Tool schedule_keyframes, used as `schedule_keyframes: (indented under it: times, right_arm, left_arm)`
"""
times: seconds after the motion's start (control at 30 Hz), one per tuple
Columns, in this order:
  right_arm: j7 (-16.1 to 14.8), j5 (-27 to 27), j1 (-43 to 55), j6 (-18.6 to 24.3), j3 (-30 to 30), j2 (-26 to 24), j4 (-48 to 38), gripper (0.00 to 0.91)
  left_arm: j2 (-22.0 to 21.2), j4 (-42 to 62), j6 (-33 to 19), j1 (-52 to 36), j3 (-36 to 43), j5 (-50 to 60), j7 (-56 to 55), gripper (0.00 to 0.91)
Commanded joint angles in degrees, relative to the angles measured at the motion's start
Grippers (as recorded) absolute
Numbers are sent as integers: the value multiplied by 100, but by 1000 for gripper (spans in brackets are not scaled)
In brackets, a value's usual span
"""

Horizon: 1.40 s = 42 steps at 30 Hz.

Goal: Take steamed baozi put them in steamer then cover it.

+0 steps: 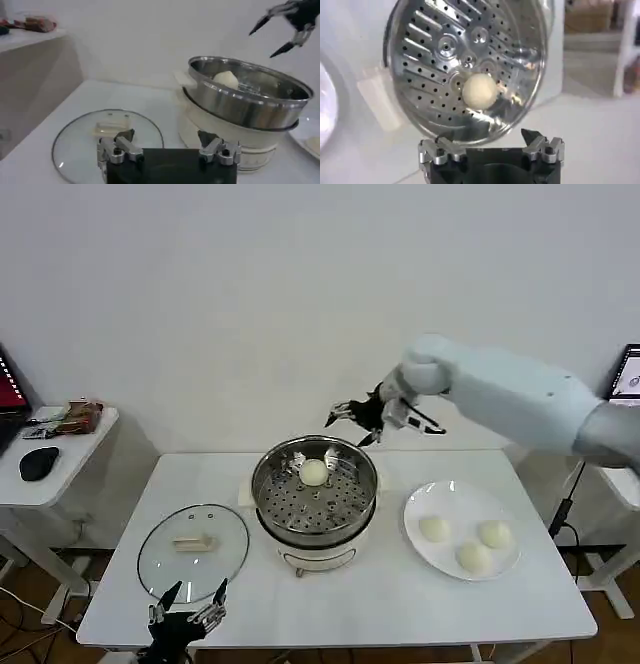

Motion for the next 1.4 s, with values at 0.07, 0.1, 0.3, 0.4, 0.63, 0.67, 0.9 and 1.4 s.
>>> schedule_keyframes:
  times: [0.07, 0.1, 0.3, 0.4, 0.63, 0.67, 0.9, 1.4]
  right_arm:
    - [-248, 2362, 736, -1751, -1291, -1198, 1029, 907]
    - [-258, 2432, 723, -1808, -1326, -1230, 1067, 907]
    - [-537, 2459, 431, -2275, -1363, -1573, 1007, 907]
    - [-628, 2481, 231, -2355, -1344, -1587, 865, 907]
    - [-761, 2262, -306, -2396, -1192, -1639, 602, 907]
    - [-777, 2261, -429, -2401, -1135, -1648, 557, 907]
    - [-834, 1907, -1073, -2335, -760, -1559, 35, 907]
    - [-993, 1457, -2011, -2120, 24, -1105, -854, 907]
  left_arm:
    - [9, -16, -8, 12, 3, -4, 4, 907]
    - [6, -23, -8, 8, 3, -4, 3, 907]
    - [28, -45, -16, -25, -4, -23, 6, 907]
    - [33, -58, -18, -19, -9, -24, 12, 907]
    - [2, -69, -18, -12, -30, -28, 9, 907]
    - [-1, -69, -18, -13, -30, -27, 7, 907]
    - [-15, -62, -4, -94, -29, -14, -11, 907]
    - [-1, -55, -8, -55, -82, -22, -12, 907]
